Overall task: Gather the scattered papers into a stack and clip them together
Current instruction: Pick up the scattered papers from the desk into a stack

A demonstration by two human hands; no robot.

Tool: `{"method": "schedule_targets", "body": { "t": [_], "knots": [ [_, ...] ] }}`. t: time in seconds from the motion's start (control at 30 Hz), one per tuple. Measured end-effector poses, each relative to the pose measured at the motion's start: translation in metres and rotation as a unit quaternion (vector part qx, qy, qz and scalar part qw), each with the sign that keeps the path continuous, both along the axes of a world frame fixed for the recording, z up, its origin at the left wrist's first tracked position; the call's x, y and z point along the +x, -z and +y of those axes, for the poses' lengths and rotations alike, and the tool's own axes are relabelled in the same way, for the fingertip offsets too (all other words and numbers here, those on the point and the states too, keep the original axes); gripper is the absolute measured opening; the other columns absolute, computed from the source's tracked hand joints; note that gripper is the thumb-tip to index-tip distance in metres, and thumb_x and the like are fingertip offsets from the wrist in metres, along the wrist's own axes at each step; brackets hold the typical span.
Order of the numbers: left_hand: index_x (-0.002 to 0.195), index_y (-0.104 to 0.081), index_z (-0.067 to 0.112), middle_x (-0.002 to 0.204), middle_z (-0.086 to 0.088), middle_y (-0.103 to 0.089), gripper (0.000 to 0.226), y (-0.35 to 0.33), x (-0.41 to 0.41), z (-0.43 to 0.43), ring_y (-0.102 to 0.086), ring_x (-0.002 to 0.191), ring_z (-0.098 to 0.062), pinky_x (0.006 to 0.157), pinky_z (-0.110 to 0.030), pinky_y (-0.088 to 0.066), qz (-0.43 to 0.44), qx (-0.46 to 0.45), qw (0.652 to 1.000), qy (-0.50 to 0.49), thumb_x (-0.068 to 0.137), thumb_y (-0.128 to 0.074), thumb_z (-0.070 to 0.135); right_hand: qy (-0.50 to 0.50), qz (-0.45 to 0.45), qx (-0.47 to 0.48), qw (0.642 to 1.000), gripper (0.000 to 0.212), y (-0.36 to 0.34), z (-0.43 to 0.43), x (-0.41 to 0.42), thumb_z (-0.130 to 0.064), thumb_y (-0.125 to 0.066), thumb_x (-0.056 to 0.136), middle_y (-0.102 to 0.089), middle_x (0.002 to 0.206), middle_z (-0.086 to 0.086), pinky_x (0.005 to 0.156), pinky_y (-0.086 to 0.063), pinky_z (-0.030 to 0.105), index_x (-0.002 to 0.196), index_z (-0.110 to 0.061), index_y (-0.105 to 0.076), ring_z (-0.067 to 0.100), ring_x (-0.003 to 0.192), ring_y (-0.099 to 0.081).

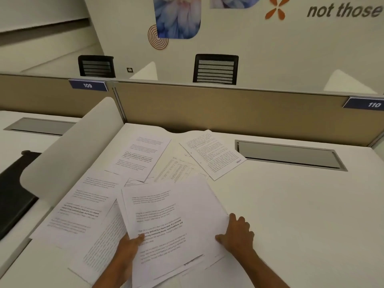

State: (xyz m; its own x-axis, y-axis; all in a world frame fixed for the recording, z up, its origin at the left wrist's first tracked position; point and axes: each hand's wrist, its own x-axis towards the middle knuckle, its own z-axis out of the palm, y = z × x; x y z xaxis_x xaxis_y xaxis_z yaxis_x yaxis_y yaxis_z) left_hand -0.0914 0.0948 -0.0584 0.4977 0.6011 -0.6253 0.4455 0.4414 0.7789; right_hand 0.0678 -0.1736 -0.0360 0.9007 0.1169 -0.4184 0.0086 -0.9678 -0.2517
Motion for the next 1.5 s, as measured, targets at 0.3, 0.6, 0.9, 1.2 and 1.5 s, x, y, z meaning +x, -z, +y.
{"method": "schedule_targets", "body": {
  "t": [0.3,0.6,0.9,1.2,1.5],
  "knots": [
    [0.139,-0.057,0.003,0.129,-0.026,-0.068,0.043,0.021,-0.002,0.021,-0.066,0.113,-0.047,0.101,-0.067,-0.049,0.000,-0.074,0.997,0.016,0.096,-0.062,-0.002,0.087,0.032,0.056,0.994,0.077,0.000,0.013,0.001,-0.040,-0.084,0.073,-0.050,0.129,0.009,0.093,-0.051,0.036,0.135,-0.017,-0.043,0.030,0.124,-0.051],
    [0.137,-0.058,-0.001,0.139,-0.031,-0.059,0.041,0.013,-0.016,0.031,-0.053,0.130,-0.051,0.115,-0.064,-0.035,-0.068,-0.156,0.985,-0.036,0.097,-0.056,-0.006,0.127,0.027,0.291,0.948,0.015,-0.005,-0.007,-0.010,-0.009,-0.060,0.089,-0.074,0.096,0.007,0.064,-0.060,0.043,0.099,-0.009,-0.071,0.031,0.085,-0.068],
    [0.124,-0.067,-0.001,0.122,-0.025,-0.072,0.028,-0.025,-0.028,0.010,-0.063,0.119,-0.039,0.108,-0.051,-0.046,-0.123,-0.258,0.958,-0.014,0.098,-0.057,0.004,0.208,0.182,0.465,0.841,0.016,-0.045,-0.013,-0.050,-0.012,-0.068,0.093,-0.078,0.103,0.005,0.058,-0.053,0.026,0.107,-0.016,-0.075,0.021,0.080,-0.070],
    [0.124,-0.067,0.004,0.116,-0.019,-0.076,0.032,-0.025,-0.030,0.005,-0.064,0.116,-0.039,0.112,-0.053,-0.042,-0.135,-0.170,0.976,0.017,0.096,-0.055,-0.007,0.137,0.225,0.465,0.845,0.020,-0.052,0.024,-0.069,-0.030,-0.077,0.085,-0.081,0.093,0.003,0.064,-0.061,0.032,0.101,-0.019,-0.079,0.031,0.083,-0.075],
    [0.140,-0.054,0.003,0.134,-0.021,-0.063,0.049,-0.019,-0.035,0.031,-0.060,0.116,-0.039,0.098,-0.044,-0.049,-0.115,-0.060,0.992,0.002,0.094,-0.057,-0.012,0.118,-0.073,0.156,0.978,0.050,-0.007,-0.015,-0.028,-0.037,-0.069,0.090,-0.062,0.124,0.008,0.094,-0.052,0.039,0.134,-0.018,-0.054,0.026,0.114,-0.060]
  ]
}}
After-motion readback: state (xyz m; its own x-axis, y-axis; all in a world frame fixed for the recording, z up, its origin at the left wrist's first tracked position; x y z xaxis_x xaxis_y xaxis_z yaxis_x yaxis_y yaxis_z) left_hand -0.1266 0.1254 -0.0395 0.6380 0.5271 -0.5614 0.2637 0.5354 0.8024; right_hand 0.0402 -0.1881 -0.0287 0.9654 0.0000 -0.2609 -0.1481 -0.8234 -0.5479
